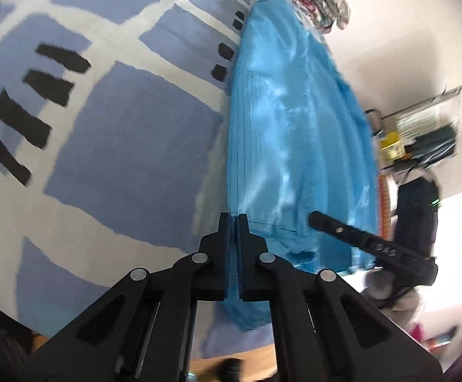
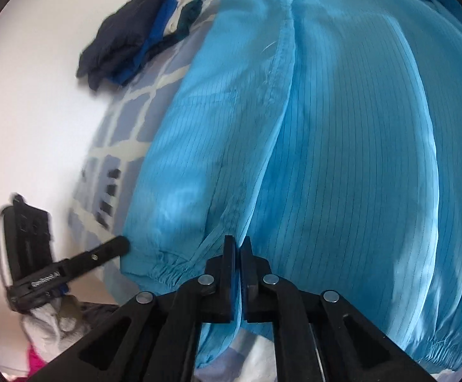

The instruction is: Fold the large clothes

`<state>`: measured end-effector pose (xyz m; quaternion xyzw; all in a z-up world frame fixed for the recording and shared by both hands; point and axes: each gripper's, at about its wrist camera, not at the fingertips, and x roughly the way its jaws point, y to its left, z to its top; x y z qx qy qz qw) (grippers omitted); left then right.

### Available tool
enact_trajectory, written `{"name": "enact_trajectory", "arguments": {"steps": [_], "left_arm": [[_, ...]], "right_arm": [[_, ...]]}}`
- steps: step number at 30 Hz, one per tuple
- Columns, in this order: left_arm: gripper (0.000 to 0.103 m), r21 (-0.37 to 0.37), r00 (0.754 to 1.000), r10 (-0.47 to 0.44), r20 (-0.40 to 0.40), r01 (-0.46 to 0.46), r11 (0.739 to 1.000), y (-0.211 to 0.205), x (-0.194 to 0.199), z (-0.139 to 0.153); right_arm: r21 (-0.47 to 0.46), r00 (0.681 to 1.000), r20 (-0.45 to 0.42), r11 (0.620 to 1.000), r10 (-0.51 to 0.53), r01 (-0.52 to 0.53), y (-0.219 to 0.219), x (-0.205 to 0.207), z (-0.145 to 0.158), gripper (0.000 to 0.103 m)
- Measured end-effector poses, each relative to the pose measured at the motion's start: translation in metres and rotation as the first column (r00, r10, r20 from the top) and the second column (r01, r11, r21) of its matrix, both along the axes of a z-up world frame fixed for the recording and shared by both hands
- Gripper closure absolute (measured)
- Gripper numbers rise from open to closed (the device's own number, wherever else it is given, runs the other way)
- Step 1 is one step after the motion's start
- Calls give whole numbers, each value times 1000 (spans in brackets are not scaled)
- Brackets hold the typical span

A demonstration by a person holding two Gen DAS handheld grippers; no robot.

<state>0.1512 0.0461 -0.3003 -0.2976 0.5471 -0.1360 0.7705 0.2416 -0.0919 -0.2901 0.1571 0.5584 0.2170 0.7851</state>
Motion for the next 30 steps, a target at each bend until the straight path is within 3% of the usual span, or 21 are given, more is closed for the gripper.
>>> {"name": "enact_trajectory", "arguments": {"steps": [4,6,8,9,13,16,19,23,27,30], "left_arm": [[102,48,1000,-11,10,11,999,-8,-5,0],[102,93,1000,0,27,-3,996,-6,-9,10],[102,115,998,2,65,-10,993,-2,-14,21],[102,126,995,14,96,-26,992,2,-18,32],[102,119,981,28,192,-51,992,4,-19,58],[102,86,980,-11,200,-7,996,-11,-2,56],[102,67,984,-46,174,35,997,-27,8,43],[102,98,990,-78,118,67,993,-43,16,22],[102,120,996,-91,16,89,989,-47,19,-8],[102,64,998,-69,3,69,996,-38,20,-21]], "right_arm": [[-75,1000,20,997,12,-11,8,-3,-5,101],[-86,999,28,996,26,-24,8,-5,-2,92],[-90,998,57,996,34,-29,4,-9,10,71],[-99,995,91,995,31,-22,1,-13,19,67],[-97,967,252,995,40,-16,-12,-11,62,67],[-68,927,376,997,9,18,-17,11,96,67],[-45,901,434,999,2,19,-10,52,123,68],[-15,908,417,999,45,-42,15,126,144,73],[-55,916,388,994,104,-90,48,203,136,75],[-86,927,349,990,134,-111,72,256,114,78]]}}
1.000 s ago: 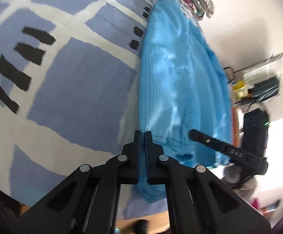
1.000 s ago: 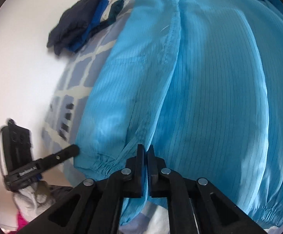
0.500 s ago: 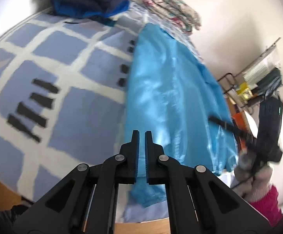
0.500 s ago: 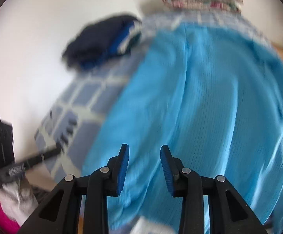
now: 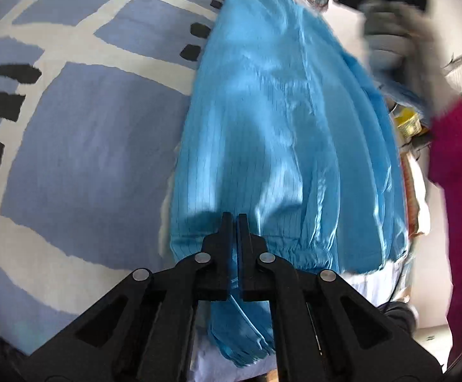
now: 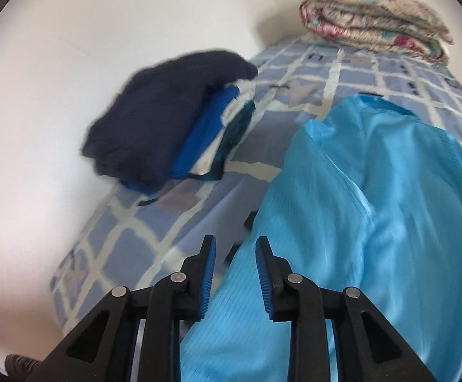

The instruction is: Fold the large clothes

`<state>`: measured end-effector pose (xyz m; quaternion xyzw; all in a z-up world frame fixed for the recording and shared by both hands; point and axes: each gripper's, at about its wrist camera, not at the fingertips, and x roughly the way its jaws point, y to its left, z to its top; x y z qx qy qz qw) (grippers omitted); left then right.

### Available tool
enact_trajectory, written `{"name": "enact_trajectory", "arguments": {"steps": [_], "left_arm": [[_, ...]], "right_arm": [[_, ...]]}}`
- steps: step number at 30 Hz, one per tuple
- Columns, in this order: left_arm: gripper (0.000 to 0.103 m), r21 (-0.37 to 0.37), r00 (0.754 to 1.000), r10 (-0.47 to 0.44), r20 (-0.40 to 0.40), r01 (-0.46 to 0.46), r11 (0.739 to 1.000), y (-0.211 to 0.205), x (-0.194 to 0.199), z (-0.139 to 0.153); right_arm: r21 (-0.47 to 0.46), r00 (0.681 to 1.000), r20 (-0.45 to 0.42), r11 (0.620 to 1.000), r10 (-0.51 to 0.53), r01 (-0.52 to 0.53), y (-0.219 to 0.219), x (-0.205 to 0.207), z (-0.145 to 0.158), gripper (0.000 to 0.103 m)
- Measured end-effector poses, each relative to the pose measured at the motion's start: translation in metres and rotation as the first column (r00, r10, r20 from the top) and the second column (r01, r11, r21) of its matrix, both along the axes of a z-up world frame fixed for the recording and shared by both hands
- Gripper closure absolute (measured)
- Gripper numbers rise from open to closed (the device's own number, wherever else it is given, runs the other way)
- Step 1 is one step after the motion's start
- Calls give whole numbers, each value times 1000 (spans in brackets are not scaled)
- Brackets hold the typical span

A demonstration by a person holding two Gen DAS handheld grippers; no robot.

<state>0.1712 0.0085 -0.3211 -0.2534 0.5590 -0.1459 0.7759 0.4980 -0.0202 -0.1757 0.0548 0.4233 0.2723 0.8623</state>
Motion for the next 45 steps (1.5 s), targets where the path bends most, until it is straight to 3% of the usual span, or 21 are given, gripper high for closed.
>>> {"name": "enact_trajectory", "arguments": {"steps": [4,6,11,15,19,24,30,34,39,45], "left_arm": [[102,-57,1000,6,-15,-7,998,8,1,-6],[102,-97,999,19,-26,-22,995,13,1,-11],[101,-109,1000,10,-15,-12,994,14,2,-14],[101,-39,1000,-14,21,14,999,4,0,-8],[101,-32,1000,-11,24,11,999,0,4,-5],[101,63,996,-46,74,41,997,-12,3,1],[101,106,996,-45,81,37,994,-16,-6,11],[101,94,986,-22,165,6,996,-7,-20,42],[101,85,958,-27,284,3,996,-13,-35,89],[101,64,943,-60,326,41,997,-27,-59,123]], "right_arm": [[-106,1000,-15,994,-4,2,17,60,-38,81],[-121,997,-29,990,-76,72,11,94,-56,81],[-175,981,-21,967,-191,184,1,148,-85,86],[-168,976,34,962,-213,216,4,159,-85,86],[-150,967,33,956,-251,253,1,154,-73,84],[7,965,50,967,-256,256,-29,112,-21,82],[46,963,116,970,-242,238,-76,23,62,76],[43,959,141,969,-246,242,-113,-54,104,75],[7,943,163,956,-289,292,-182,-158,121,70],[-31,899,151,907,-412,420,-271,-257,104,60]]}}
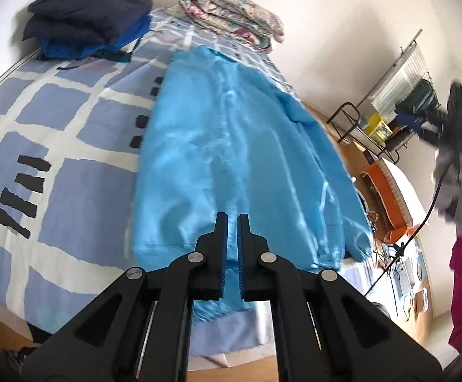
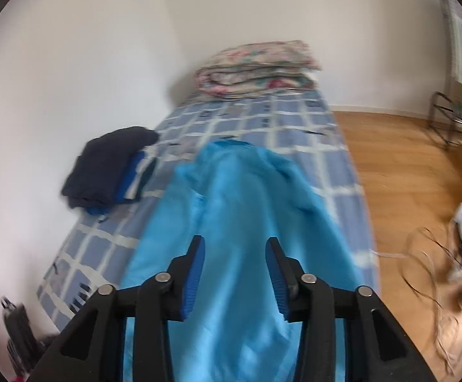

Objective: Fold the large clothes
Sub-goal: 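Lift the jacket sleeve with the right tool and lay it across the jacket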

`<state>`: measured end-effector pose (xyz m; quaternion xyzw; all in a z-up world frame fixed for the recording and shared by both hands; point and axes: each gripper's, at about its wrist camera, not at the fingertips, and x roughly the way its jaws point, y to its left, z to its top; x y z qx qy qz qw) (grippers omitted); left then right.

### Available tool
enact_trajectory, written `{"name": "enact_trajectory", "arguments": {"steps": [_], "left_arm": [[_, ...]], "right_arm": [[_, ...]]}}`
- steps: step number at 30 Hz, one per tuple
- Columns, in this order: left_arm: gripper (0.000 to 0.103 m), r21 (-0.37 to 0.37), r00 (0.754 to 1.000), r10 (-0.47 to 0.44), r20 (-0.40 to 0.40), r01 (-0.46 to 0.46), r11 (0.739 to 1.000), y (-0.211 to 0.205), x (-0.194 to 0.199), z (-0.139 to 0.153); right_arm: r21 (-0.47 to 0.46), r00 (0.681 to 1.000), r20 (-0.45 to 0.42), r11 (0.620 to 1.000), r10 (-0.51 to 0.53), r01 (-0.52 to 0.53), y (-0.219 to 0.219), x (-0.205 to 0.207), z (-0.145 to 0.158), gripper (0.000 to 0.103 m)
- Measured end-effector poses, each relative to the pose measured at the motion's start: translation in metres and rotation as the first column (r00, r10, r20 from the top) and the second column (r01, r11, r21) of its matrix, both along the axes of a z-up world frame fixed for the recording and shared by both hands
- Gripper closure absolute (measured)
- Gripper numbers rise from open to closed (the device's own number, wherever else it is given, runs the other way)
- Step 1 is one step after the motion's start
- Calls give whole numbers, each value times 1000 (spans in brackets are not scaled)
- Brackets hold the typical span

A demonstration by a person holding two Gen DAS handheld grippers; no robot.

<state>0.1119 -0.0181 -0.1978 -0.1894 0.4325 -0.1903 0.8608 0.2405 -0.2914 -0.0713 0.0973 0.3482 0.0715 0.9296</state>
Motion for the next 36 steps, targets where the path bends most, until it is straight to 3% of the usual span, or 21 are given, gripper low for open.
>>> {"name": "enact_trajectory", "arguments": {"steps": [4,9,12,18,22,23,24,26,28,31,36], "left_arm": [[101,26,999,-43,13,42,999,-26,-5,12],[93,25,993,-115,7,115,993,-62,-8,19],[92,35,987,-159,7,158,987,-82,-9,22],[92,55,975,-224,8,224,973,-110,4,22],[92,95,959,-281,20,278,956,-125,22,26],[92,111,958,-286,26,282,953,-127,26,28],[92,119,957,-287,30,282,952,-127,30,30],[92,107,959,-281,26,277,955,-124,37,32],[92,75,963,-268,15,266,961,-117,46,34],[92,96,969,-247,19,244,965,-107,59,36],[92,79,974,-227,18,225,971,-89,73,29]], "right_arm": [[11,995,-65,998,-69,70,-51,-47,-33,60],[59,970,-194,985,-148,163,-106,-91,-100,55],[98,946,-270,972,-181,214,-128,-105,-141,50],[146,910,-370,956,-187,255,-140,-108,-200,50],[95,902,-382,962,-202,255,-137,-97,-213,51],[83,899,-385,962,-209,259,-137,-94,-217,59],[92,898,-391,962,-202,257,-137,-90,-220,85],[106,889,-412,958,-201,265,-139,-86,-225,101],[77,895,-392,962,-212,261,-138,-85,-218,103],[29,912,-325,961,-250,274,-134,-87,-191,103],[-101,923,-174,939,-343,330,-123,-90,-127,103]]}}
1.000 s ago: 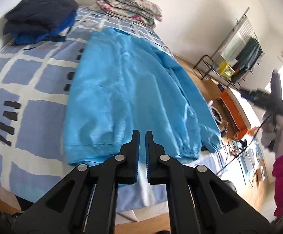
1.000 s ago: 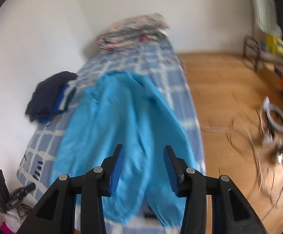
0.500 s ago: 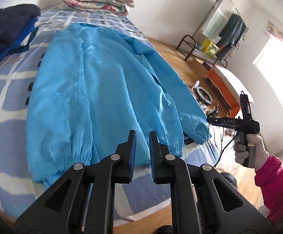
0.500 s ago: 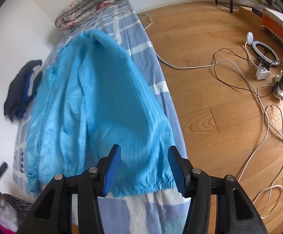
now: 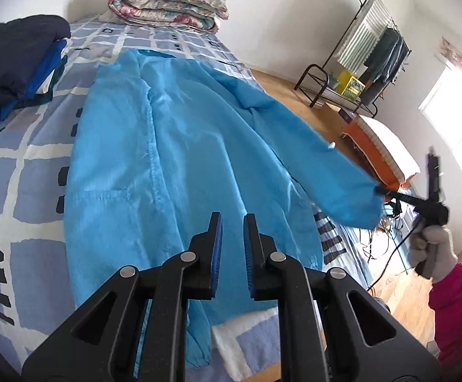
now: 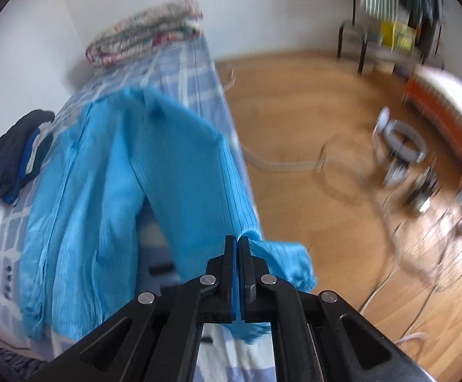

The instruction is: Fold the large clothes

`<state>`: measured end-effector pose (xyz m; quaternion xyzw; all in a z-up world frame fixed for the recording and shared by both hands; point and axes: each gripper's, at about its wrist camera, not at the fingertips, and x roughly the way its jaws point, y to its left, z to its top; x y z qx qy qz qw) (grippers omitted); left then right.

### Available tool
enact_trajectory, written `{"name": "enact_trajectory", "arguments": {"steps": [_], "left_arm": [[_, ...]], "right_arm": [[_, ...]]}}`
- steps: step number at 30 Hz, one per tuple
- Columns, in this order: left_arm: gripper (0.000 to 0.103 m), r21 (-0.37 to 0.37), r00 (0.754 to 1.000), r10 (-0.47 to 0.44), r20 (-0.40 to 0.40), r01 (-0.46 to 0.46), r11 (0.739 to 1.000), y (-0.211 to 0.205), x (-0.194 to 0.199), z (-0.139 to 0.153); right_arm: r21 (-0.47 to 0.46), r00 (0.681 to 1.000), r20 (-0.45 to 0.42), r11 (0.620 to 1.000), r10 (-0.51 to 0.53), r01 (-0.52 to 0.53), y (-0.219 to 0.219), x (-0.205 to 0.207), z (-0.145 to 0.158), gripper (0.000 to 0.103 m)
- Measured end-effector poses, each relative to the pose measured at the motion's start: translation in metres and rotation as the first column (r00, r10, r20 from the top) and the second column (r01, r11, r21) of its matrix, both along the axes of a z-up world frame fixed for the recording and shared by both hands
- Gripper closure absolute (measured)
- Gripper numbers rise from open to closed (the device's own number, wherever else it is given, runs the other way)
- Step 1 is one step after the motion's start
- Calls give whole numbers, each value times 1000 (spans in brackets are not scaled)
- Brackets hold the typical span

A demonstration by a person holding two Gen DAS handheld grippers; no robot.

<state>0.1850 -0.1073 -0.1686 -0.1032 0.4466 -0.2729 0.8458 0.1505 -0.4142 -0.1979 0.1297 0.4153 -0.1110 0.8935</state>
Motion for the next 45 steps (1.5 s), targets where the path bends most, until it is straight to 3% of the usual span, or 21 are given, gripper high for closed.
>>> {"name": "enact_trajectory", "arguments": {"steps": [5,10,13,18,21,22,24,25,28,31,32,33,35,37,39,43,45], "left_arm": [[92,-36,998,45,-38,-46,998,12,10,-16],[92,-61,996,75,-45,-77,995,24,13,-13],[92,-80,995,95,-28,-97,992,32,12,-5],[92,-98,991,129,-38,-132,986,45,13,-4],[92,-96,991,122,-52,-126,987,43,14,-8],[92,-93,992,115,-53,-120,988,41,13,-9],[92,-88,993,101,-61,-106,990,36,11,-12],[92,-90,994,91,-68,-97,991,33,10,-14],[92,-85,995,56,-84,-63,994,19,4,-19],[91,-85,994,9,-106,-18,996,1,-3,-23],[83,-86,994,-12,-113,2,996,-7,-5,-24],[68,-85,993,-24,-114,15,996,-14,-6,-25],[54,-88,993,-31,-111,21,996,-25,-7,-22],[54,-107,993,-34,-116,21,994,-36,-6,-19],[52,-111,992,-29,-121,16,994,-46,-3,-15],[52,-45,991,20,-134,-26,999,-70,19,-15],[52,40,991,34,-129,-29,999,-89,34,-20]], "right_arm": [[-125,993,114,992,13,1,30,8,58,103],[-247,972,136,956,193,-155,106,22,83,103],[-247,942,86,923,326,-296,155,26,69,103],[-126,861,-10,854,508,-505,222,26,16,103],[-1,781,-66,783,621,-622,247,24,-18,103],[14,768,-76,771,636,-637,250,22,-24,101],[37,737,-65,740,672,-671,251,10,-26,81],[42,733,-47,735,678,-677,247,6,-23,77],[102,744,36,739,667,-666,215,-4,-5,73],[148,805,89,792,586,-593,180,5,7,72],[149,831,88,818,549,-556,167,10,9,72],[150,855,86,842,511,-519,155,16,11,70],[174,887,87,869,454,-462,136,28,8,68],[207,903,75,879,423,-429,123,43,0,63],[246,920,49,888,389,-389,113,54,-16,48],[333,933,14,879,359,-342,102,69,-49,46],[377,943,9,872,333,-312,98,77,-65,47]]}}
